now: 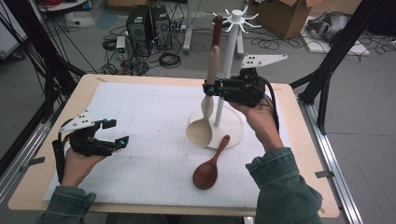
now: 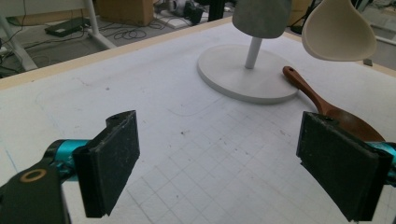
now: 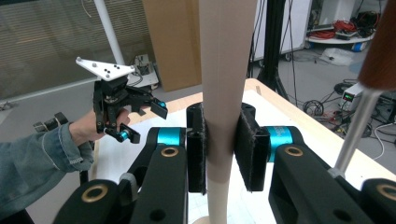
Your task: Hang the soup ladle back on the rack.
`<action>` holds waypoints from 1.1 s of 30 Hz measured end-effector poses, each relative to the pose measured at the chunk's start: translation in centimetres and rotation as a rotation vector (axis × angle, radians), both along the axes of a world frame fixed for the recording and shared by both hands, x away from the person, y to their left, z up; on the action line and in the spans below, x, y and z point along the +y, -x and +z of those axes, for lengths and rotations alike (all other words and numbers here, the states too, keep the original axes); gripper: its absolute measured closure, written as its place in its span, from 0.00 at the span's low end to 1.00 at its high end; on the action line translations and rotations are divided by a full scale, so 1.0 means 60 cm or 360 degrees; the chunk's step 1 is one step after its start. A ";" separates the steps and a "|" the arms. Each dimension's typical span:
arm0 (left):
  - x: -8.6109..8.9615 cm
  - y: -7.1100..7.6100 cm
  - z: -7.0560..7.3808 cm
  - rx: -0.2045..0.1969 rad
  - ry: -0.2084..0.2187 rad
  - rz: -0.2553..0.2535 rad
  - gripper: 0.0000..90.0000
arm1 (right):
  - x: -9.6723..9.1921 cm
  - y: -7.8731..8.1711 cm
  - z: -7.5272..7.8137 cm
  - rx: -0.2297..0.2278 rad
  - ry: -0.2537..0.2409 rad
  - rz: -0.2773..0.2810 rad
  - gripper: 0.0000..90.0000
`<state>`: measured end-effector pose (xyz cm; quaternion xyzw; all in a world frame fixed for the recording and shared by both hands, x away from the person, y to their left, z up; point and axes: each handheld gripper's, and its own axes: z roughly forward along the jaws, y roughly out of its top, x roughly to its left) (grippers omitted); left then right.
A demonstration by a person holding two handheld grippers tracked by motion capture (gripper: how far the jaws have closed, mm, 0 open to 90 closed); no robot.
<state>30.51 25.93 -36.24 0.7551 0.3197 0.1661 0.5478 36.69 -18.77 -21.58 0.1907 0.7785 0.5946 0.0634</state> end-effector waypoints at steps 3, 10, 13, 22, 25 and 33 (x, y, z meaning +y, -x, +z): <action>0.006 0.000 0.002 -0.0006 0.0007 0.0016 0.12 | -0.003 -0.004 0.010 -0.0002 -0.0012 0.0012 0.85; 0.010 0.000 0.002 -0.0010 -0.0009 0.0066 0.07 | -0.006 -0.015 0.027 0.0008 -0.0007 0.0024 0.84; 0.012 0.000 0.001 -0.0013 -0.0007 0.0075 0.07 | -0.007 -0.019 0.033 0.0007 -0.0007 0.0027 0.85; 0.014 0.000 0.002 -0.0022 -0.0011 0.0103 0.03 | -0.012 -0.031 0.043 0.0023 -0.0012 0.0014 0.85; 0.014 0.000 0.003 -0.0022 -0.0014 0.0099 0.03 | -0.013 -0.035 0.047 0.0029 0.0001 0.0005 0.84; 0.015 0.001 0.004 -0.0026 -0.0005 0.0096 0.03 | -0.022 -0.044 0.050 0.0048 -0.0009 -0.0018 0.85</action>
